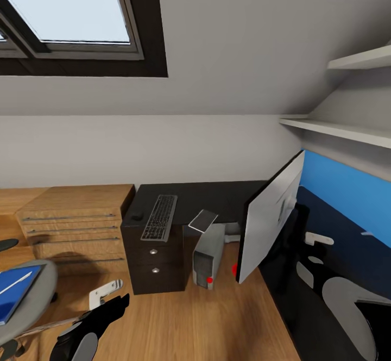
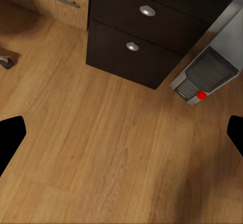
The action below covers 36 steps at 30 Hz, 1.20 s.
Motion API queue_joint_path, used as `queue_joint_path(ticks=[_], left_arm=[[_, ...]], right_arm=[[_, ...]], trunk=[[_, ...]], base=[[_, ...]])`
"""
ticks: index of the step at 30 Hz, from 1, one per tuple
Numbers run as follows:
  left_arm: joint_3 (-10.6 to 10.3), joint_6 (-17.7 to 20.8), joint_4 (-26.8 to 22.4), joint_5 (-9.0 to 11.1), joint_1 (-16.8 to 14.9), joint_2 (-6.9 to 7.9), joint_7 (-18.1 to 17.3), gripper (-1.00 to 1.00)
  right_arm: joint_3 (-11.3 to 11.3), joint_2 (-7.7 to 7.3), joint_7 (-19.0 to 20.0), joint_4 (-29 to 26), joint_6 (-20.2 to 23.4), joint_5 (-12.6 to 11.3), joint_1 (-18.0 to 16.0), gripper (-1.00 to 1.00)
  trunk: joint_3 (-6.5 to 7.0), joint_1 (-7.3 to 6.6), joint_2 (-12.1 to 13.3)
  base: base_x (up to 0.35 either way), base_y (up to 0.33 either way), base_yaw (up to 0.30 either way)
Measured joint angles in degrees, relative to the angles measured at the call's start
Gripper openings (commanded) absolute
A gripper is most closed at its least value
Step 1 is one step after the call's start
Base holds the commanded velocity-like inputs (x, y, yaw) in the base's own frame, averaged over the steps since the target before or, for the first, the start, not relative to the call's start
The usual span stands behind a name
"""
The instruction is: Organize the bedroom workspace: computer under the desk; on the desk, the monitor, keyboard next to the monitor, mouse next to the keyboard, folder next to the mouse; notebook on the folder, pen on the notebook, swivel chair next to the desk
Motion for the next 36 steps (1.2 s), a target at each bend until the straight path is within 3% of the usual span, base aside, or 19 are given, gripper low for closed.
queue_joint_path(ticks=[36], left_arm=[[-0.2,0.0,0.4,0.0,0.0,-0.08,-0.2,1.0]], right_arm=[[-0.1,-0.09,0.0,-0.2,0.0,0.0,0.0,1.0]], trunk=[[0.0,-0.01,0.0]], base=[[0.087,-0.022,0.0]])
